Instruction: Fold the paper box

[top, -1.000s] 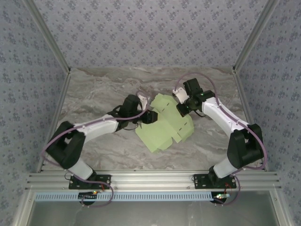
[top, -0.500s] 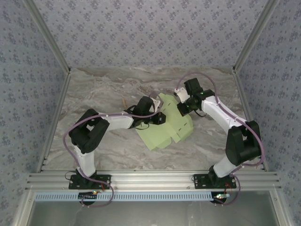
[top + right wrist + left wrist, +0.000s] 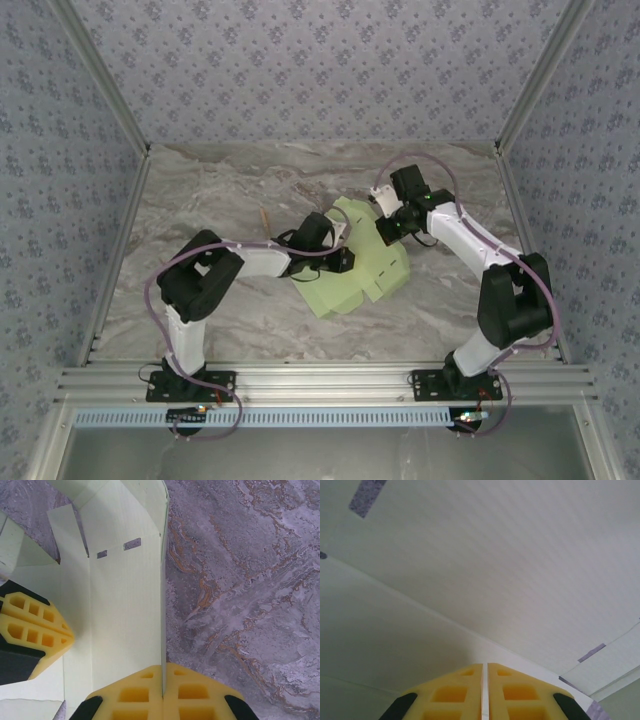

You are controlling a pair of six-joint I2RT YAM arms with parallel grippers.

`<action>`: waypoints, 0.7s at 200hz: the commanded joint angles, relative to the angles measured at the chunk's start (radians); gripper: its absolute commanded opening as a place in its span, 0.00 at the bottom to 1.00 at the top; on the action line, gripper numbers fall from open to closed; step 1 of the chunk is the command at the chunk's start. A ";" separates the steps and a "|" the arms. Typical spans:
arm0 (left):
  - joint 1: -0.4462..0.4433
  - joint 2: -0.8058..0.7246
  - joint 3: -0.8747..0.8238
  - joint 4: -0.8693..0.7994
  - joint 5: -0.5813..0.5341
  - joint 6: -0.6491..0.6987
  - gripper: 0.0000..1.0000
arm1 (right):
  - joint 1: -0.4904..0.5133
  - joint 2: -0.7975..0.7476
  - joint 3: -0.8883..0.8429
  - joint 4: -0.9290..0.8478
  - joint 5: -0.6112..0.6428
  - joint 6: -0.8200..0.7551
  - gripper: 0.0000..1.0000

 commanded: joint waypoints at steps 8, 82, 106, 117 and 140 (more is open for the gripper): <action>-0.004 0.026 0.002 0.000 -0.038 0.023 0.10 | -0.004 0.015 0.037 0.003 0.004 0.014 0.00; -0.017 0.095 -0.082 0.196 -0.111 -0.098 0.08 | 0.104 -0.001 0.039 0.000 0.106 0.101 0.00; -0.020 0.101 -0.107 0.255 -0.130 -0.133 0.08 | 0.169 -0.007 0.038 0.011 0.196 0.153 0.00; -0.022 0.103 -0.118 0.284 -0.138 -0.148 0.08 | 0.199 -0.011 0.029 0.020 0.228 0.172 0.00; -0.021 0.113 -0.145 0.351 -0.152 -0.184 0.08 | 0.253 -0.017 -0.003 0.076 0.272 0.211 0.00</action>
